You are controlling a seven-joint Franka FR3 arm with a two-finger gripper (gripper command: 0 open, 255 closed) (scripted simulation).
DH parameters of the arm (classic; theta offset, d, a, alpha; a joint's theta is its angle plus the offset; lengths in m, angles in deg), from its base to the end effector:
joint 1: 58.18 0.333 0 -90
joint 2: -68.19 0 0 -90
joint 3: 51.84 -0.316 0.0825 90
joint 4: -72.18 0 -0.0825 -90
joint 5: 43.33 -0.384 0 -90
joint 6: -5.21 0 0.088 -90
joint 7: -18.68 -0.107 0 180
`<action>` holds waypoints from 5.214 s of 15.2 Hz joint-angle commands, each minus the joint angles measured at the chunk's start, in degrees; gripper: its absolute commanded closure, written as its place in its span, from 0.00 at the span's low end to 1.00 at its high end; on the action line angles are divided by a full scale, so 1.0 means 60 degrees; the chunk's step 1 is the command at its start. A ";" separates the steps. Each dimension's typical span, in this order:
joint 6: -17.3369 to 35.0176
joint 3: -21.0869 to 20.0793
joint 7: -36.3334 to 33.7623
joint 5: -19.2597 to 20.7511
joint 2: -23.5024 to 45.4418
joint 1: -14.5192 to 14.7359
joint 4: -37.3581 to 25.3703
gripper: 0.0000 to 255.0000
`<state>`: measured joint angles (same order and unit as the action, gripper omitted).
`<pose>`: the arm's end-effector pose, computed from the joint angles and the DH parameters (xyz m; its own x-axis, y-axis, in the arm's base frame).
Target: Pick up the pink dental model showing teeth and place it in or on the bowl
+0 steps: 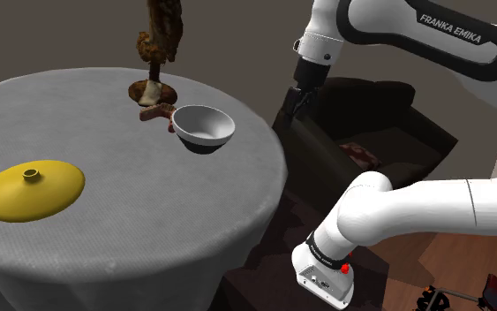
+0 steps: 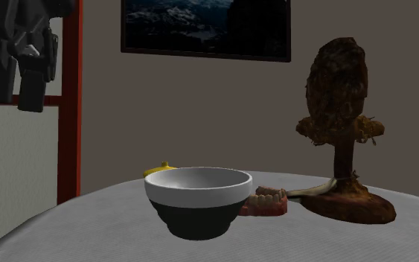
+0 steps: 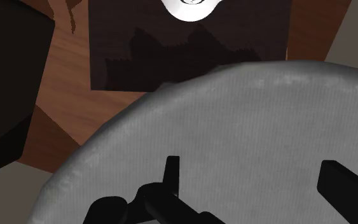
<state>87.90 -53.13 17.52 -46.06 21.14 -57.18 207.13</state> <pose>0.2831 0.0191 0.5906 0.9957 0.0170 -0.0915 0.0144 -0.9995 -0.0293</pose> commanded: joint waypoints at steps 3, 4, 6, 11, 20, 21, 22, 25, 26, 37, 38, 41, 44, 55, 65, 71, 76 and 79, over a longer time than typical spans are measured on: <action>0.0570 -0.0066 -0.0058 -0.0058 0.0619 0.0004 -0.0106 0.00; 0.0844 -0.0098 -0.0086 -0.0084 0.0938 0.0005 -0.0179 0.00; 0.1369 -0.0160 -0.0143 -0.0129 0.1590 0.0008 -0.0364 0.00; 0.2517 -0.0304 -0.0288 -0.0202 0.3283 0.0011 -0.1053 0.00; 0.3912 -0.0503 -0.0581 -0.0174 0.6443 0.0028 -0.3078 0.00; 0.4009 -0.0520 -0.0617 -0.0159 0.6800 0.0032 -0.3365 0.00; 0.4095 -0.0535 -0.0652 -0.0142 0.7157 0.0038 -0.3666 0.00; 0.4279 -0.0572 -0.0762 -0.0079 0.8241 0.0063 -0.4651 0.00; 0.4315 -0.0581 -0.0798 -0.0055 0.8607 0.0075 -0.5009 0.00; 0.4456 -0.0592 -0.1067 0.0158 1.1758 0.0244 -0.8243 0.00; 0.4573 -0.0593 -0.1067 0.0159 1.1782 0.0247 -0.8150 0.00; 0.4918 -0.0596 -0.1069 0.0163 1.1866 0.0257 -0.7889 0.00; 0.4984 -0.0598 -0.1070 0.0165 1.1884 0.0257 -0.7841 0.00; 0.4987 -0.0597 -0.1046 0.0164 1.1875 0.0237 -0.7827 1.00; 0.4403 -0.0609 -0.1095 0.0166 1.1756 0.0252 -0.8296 1.00; 0.3674 -0.0613 -0.1128 0.0167 1.1673 0.0256 -0.8943 1.00; 0.3034 -0.0617 -0.1158 0.0173 1.1670 0.0263 -0.9580 1.00; 0.2633 -0.0619 -0.1178 0.0178 1.1702 0.0270 -1.0013 1.00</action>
<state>104.39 -56.84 10.50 -45.01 91.34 -55.58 147.84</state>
